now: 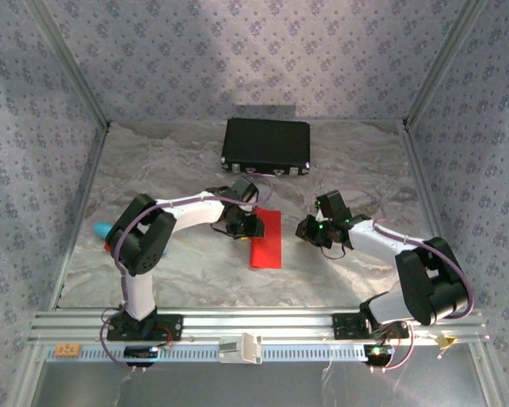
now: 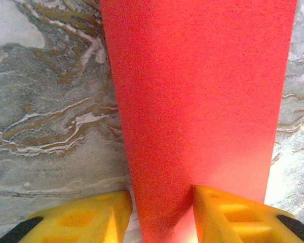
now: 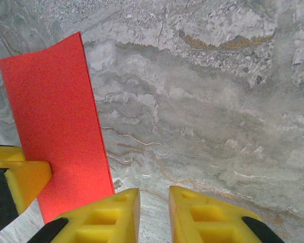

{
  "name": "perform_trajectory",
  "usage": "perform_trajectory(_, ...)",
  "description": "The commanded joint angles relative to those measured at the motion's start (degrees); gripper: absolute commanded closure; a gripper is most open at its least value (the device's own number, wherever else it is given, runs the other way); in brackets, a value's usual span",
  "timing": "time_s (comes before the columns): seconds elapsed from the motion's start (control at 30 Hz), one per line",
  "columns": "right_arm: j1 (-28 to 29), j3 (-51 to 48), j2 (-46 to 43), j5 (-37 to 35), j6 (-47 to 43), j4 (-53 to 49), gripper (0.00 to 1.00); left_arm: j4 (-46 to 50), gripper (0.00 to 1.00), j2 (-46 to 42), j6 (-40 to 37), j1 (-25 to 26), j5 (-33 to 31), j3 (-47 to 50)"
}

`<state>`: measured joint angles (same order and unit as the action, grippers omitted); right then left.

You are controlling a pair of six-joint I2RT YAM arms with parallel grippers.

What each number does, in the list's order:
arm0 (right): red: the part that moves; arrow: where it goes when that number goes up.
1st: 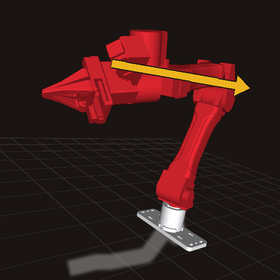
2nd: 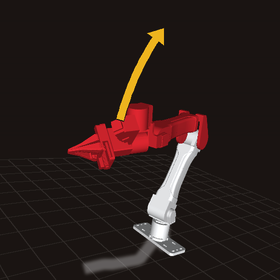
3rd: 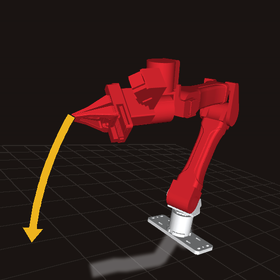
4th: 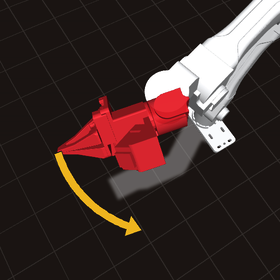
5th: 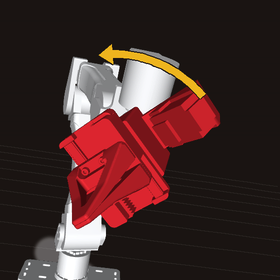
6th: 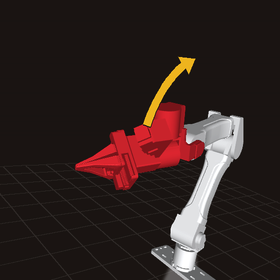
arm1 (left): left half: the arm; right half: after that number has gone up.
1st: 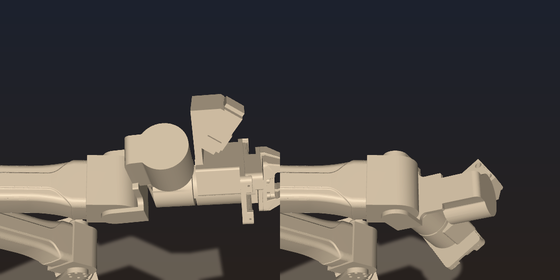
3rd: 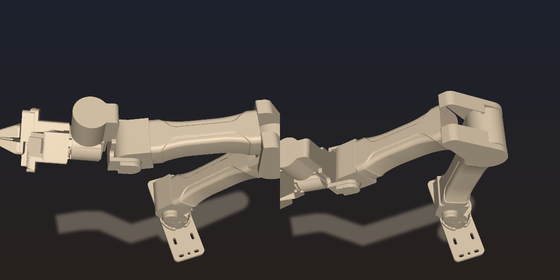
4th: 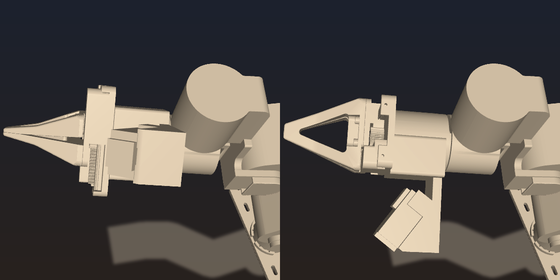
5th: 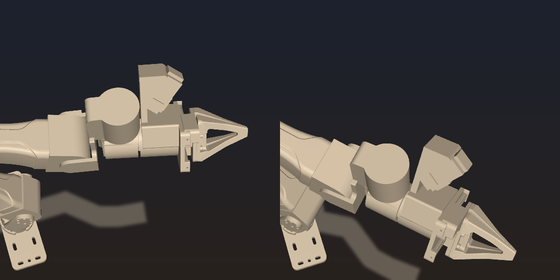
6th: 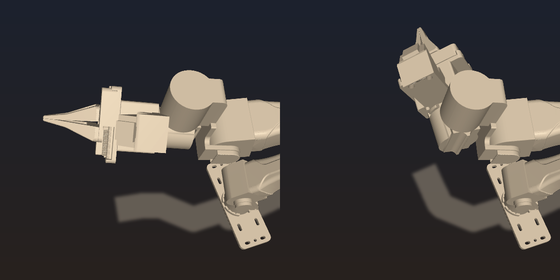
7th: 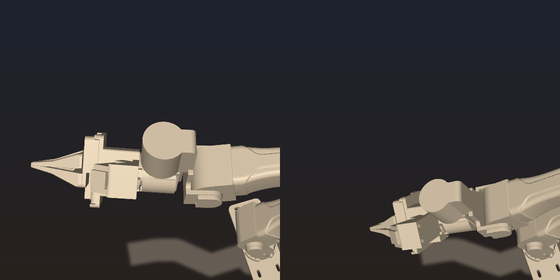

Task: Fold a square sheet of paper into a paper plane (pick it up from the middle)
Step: Hold the square sheet of paper at the center of the table.

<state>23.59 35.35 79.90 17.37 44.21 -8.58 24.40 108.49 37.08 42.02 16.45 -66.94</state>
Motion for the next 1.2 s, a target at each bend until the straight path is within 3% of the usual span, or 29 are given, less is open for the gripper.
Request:
perform_trajectory(0.0, 0.0, -0.9, -1.1, 0.8, 0.9, 0.5, 0.77, -1.8, 0.6, 3.8, -0.6, -0.1, -6.7, 2.6)
perform_trajectory(0.87, 0.8, -1.4, -0.9, 3.0, 1.1, 3.2, 0.78, -1.4, 0.58, 4.7, 0.0, 0.4, -7.0, 2.3)
perform_trajectory(1.17, 4.1, 0.4, 2.8, 7.2, 0.8, 8.9, 0.93, -1.7, 0.58, 5.0, -0.6, 0.4, -6.8, 2.3)
